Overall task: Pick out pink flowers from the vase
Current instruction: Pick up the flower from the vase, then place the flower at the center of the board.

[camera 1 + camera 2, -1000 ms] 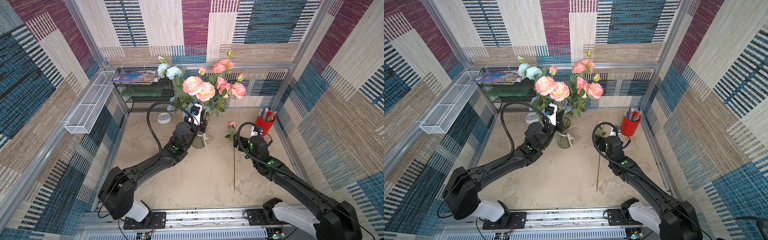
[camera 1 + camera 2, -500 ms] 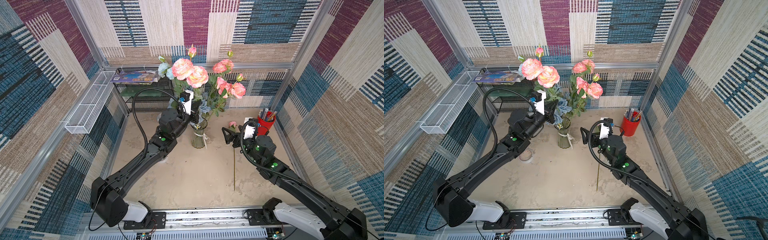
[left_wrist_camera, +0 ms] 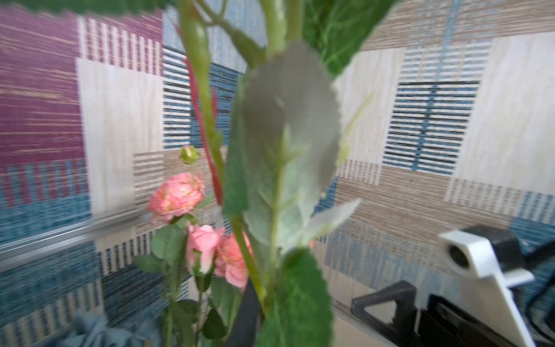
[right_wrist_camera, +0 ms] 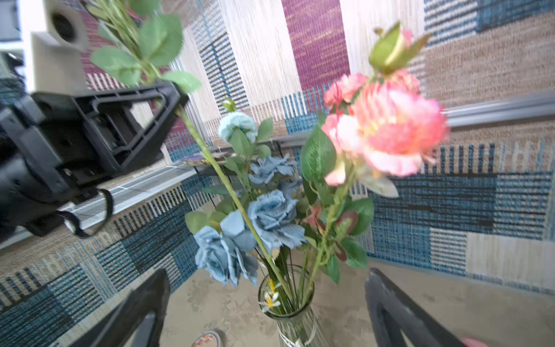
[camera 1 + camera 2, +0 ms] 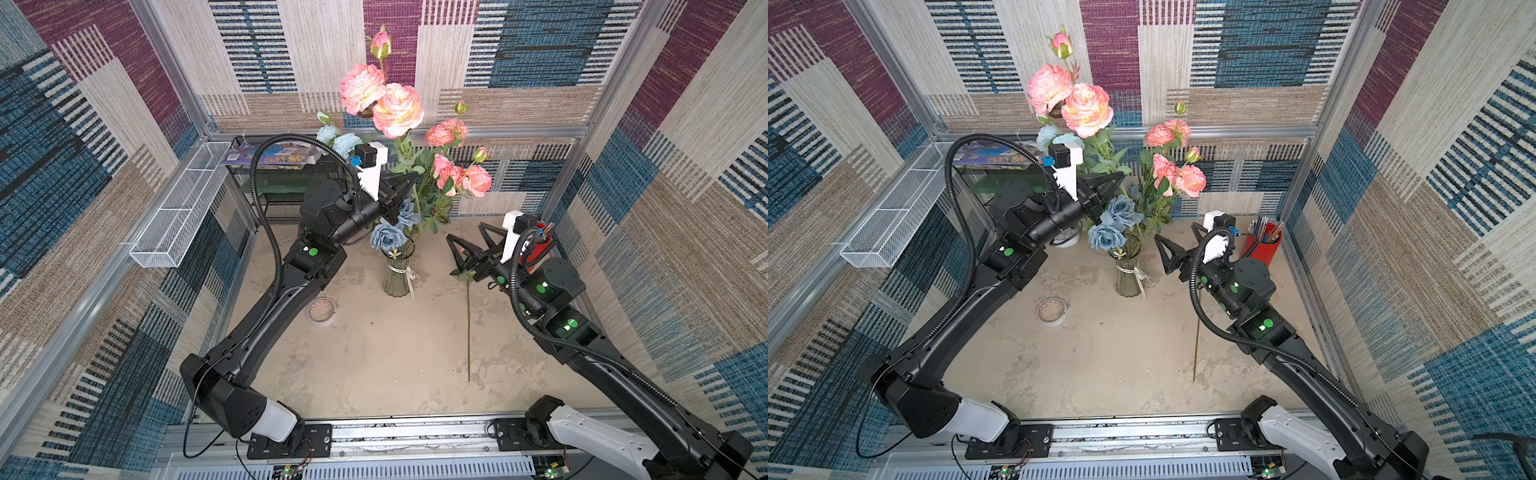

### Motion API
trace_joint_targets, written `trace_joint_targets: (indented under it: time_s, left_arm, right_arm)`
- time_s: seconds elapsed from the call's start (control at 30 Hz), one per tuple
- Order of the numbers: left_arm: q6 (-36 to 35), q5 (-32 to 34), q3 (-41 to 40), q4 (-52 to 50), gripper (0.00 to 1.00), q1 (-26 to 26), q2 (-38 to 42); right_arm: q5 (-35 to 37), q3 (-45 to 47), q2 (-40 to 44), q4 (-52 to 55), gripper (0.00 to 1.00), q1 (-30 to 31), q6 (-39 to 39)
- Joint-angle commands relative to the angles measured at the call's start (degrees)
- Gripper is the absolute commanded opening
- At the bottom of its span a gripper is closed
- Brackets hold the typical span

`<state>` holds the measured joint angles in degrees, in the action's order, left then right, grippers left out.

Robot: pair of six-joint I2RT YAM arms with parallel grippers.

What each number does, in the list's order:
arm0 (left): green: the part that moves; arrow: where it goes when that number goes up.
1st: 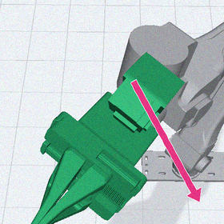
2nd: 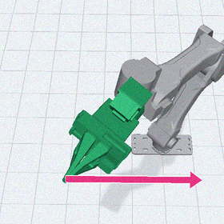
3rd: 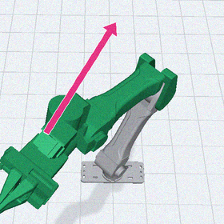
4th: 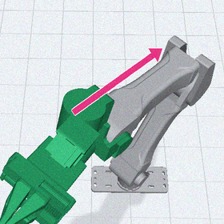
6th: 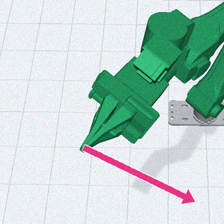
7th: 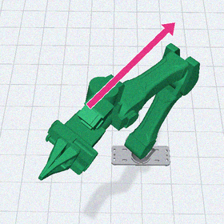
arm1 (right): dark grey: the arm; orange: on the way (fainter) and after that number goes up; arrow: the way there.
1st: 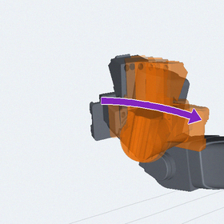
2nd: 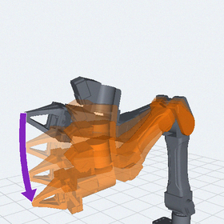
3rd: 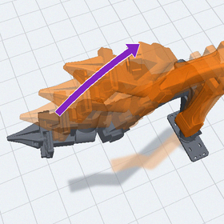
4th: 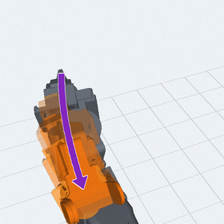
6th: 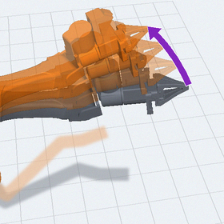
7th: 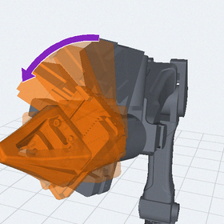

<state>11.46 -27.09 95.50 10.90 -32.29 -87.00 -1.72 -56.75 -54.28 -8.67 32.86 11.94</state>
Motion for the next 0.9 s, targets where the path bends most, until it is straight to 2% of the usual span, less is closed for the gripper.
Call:
trace_joint_targets:
  time_s: [0.0, 0.13, 0.2, 0.4, 0.6, 0.87]
  left_arm:
    - [7.1, -17.2, 1.9, -2.5, 0.06, 0.0, -1.9]
    - [9.4, -24.0, 1.1, -1.3, 0.04, -0.4, -2.9]
    - [9.2, -24.3, -0.1, -1.1, 0.04, -1.0, -2.4]
    - [10.4, -26.2, -1.8, 0.5, 0.05, -1.7, -2.4]
    - [10.3, -25.8, -3.8, 0.7, 0.05, -1.9, -1.9]
    - [10.0, -24.3, -4.4, 0.8, 0.06, -2.0, -2.0]
  right_arm:
    - [-4.3, -3.0, -0.3, 2.6, 0.96, 0.1, -1.5]
    - [-3.7, -3.9, -1.2, 3.1, 0.98, 0.0, -3.3]
    - [-3.9, -3.8, -2.2, 3.5, 1.0, 0.0, -4.0]
    - [-9.4, -4.7, -5.8, 4.7, 0.92, 0.1, -3.5]
    - [-10.3, -5.4, -6.6, 5.1, 0.61, 0.1, -2.3]
    - [-13.9, -5.3, -7.5, 5.7, 0.33, 0.1, -1.4]
